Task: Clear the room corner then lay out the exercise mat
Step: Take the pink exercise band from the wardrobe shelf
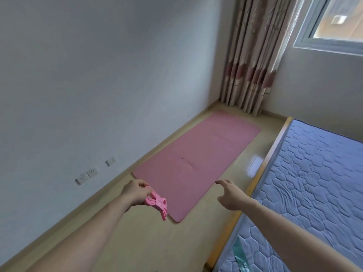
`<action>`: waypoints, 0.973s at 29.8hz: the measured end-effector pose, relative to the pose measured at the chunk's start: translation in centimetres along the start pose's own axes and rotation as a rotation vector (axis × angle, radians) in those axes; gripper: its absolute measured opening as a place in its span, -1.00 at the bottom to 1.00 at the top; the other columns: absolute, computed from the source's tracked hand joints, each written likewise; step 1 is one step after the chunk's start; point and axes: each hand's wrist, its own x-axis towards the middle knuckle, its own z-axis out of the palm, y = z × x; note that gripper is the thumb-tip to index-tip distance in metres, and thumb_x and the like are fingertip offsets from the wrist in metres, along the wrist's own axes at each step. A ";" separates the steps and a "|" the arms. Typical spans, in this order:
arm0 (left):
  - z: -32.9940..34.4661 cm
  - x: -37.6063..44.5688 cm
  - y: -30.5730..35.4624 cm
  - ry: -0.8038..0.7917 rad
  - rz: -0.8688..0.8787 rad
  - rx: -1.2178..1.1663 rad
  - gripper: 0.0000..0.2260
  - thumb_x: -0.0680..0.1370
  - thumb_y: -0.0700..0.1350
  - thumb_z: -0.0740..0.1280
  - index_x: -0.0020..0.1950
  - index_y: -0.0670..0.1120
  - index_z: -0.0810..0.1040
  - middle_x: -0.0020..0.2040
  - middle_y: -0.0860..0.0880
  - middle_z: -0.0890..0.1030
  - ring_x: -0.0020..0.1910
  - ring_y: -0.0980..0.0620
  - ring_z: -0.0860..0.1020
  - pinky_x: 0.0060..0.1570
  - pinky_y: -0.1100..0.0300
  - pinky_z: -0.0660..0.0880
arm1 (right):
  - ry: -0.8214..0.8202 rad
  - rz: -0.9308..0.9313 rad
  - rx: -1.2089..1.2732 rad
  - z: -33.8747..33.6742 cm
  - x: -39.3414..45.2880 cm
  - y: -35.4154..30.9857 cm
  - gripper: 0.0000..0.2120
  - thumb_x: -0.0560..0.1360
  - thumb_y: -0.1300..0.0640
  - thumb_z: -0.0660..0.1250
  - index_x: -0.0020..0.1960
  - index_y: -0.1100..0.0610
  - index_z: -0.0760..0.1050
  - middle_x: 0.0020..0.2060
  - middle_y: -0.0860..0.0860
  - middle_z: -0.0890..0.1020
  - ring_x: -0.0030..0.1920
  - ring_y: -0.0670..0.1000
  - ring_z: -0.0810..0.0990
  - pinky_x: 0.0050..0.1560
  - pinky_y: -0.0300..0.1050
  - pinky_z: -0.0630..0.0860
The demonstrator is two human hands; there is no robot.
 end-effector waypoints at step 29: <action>20.0 36.8 35.6 -0.383 0.184 -0.048 -0.83 0.54 -0.28 0.39 0.11 -0.11 0.59 0.01 -0.15 0.65 -0.19 -0.06 0.66 -0.24 0.07 0.67 | 0.192 0.417 0.248 -21.1 24.9 16.3 -0.27 0.53 0.27 0.26 0.63 0.05 0.09 0.62 0.05 0.07 0.56 0.14 0.24 0.46 -0.06 0.37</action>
